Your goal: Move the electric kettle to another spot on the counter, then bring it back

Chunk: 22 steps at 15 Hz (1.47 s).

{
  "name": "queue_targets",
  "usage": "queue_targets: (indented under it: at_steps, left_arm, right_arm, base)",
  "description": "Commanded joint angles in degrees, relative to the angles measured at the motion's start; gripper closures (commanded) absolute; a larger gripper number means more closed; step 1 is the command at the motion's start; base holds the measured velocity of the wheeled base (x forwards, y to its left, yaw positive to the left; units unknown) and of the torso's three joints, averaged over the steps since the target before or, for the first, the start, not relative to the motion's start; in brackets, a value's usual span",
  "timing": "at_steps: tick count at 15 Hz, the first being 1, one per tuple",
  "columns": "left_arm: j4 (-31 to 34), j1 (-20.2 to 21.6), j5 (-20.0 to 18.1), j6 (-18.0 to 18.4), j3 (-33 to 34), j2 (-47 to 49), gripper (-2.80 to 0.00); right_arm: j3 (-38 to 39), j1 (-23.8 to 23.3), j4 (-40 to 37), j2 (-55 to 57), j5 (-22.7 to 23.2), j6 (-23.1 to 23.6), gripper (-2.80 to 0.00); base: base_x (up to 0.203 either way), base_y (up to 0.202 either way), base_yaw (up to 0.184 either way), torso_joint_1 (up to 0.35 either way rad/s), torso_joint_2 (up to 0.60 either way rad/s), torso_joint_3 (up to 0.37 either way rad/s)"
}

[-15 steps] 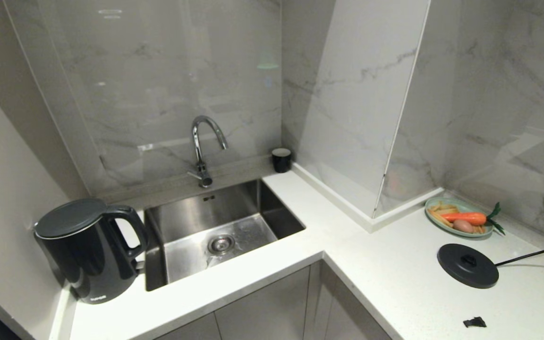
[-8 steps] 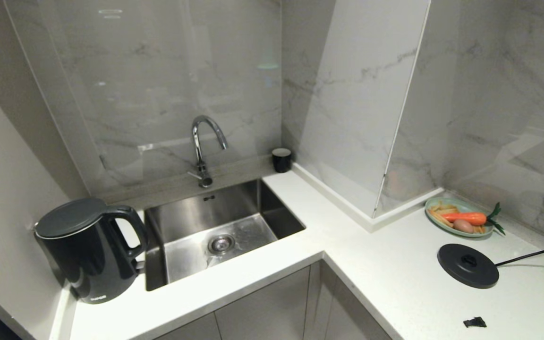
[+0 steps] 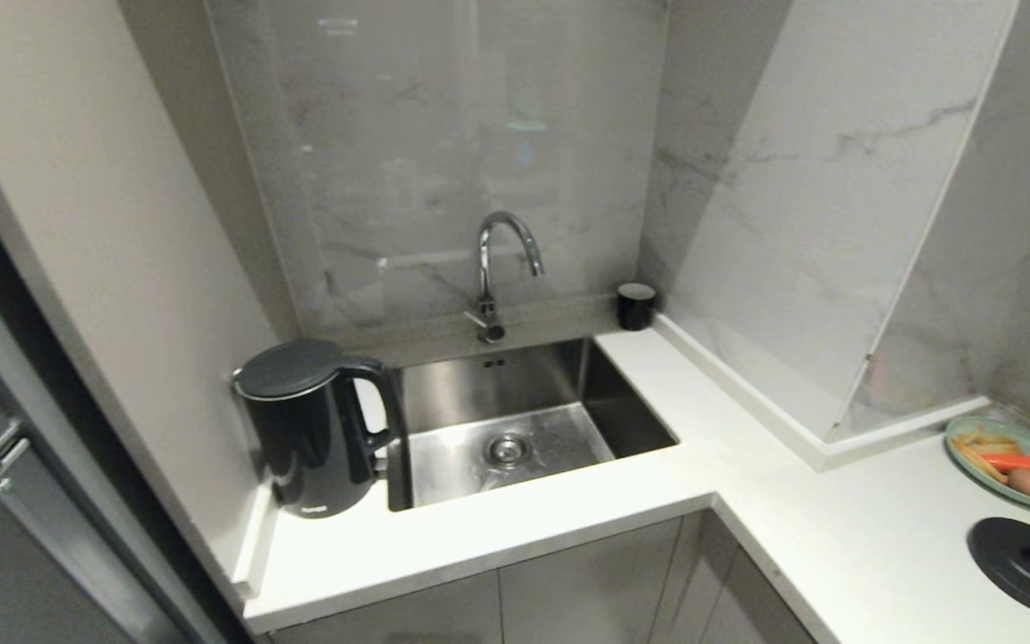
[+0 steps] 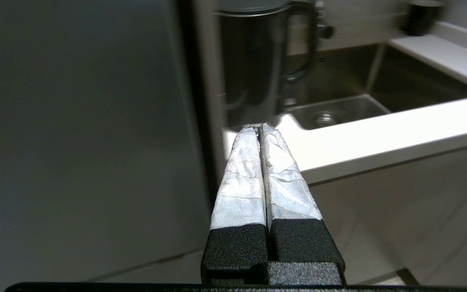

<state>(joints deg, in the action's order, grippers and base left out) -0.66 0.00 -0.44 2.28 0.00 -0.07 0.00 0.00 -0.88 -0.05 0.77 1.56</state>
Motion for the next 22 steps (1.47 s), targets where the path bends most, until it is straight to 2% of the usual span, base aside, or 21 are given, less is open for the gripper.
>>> queue_targets:
  at_steps: [1,9,22]
  left_arm:
    - [-0.04,0.00,0.00,0.01,0.35,0.16,0.00]
    - [-0.22,0.00,0.09,-0.08,0.44,0.16,0.00]
    - [-0.22,-0.03,0.26,-0.35,0.44,0.16,0.00]
  right_arm:
    - [0.00,0.00,0.00,0.05,0.02,0.02,0.00]
    - [0.00,0.00,0.00,0.05,-0.06,-0.15,0.00]
    - [0.00,0.00,0.00,0.05,-0.06,-0.15,0.00]
  base:
    - [0.002,-0.004,0.178,0.007,0.00,0.004]
    - [0.000,-0.006,0.150,0.000,0.00,0.003]
    - [0.000,0.000,0.000,0.000,0.00,0.000]
